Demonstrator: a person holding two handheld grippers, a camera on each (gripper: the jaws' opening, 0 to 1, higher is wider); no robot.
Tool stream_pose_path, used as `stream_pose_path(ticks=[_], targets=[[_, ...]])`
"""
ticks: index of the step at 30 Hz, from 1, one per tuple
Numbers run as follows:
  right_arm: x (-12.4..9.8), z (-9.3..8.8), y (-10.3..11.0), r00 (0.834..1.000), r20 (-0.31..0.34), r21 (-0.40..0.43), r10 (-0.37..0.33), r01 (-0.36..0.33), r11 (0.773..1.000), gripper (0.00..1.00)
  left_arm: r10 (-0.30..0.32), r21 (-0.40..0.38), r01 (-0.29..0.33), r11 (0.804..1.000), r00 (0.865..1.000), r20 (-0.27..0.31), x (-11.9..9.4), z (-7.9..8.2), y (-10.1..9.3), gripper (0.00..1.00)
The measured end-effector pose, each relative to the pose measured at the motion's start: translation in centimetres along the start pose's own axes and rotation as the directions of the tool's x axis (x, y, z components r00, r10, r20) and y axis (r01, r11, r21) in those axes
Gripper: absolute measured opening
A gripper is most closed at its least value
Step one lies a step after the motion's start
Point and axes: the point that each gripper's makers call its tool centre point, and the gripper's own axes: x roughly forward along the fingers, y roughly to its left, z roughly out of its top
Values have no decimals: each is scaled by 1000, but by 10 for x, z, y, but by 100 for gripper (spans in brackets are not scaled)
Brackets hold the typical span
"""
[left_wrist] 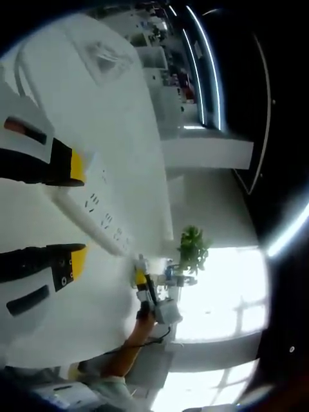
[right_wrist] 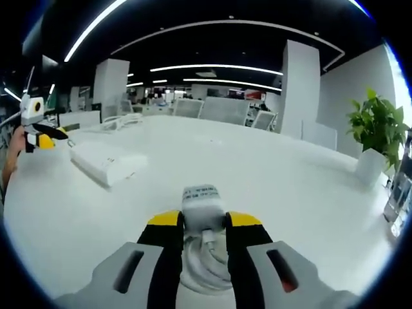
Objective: Straighten the power strip on the desk, plug the charger into it
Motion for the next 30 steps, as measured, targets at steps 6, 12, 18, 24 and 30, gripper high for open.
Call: stream_pose_path(ticks=[6,12,18,24,30], targets=[[1,0,1,1000,3,10,-2,2,1000,25,-5,2,5,1000,1000,-1,0,0,-2,36],[1,1,1,1000,0,0,-3,3,1000,25,-19,5,19,1000,1000,-4,1,-1,-5,36],[2,2,1,1000,4,16,-1,1,1000,25,-28,8,28,1000,1000,-13,2,-2,-7,36],[3,2,2,1000,10,15,1,-1,1000,24,-31,8,32,999,999,-14,3,-3,-8,36],[3,2,2,1000,18,39,-2,2,999,24,-36,10,36,999,999,-18,3,-4,-10,36]])
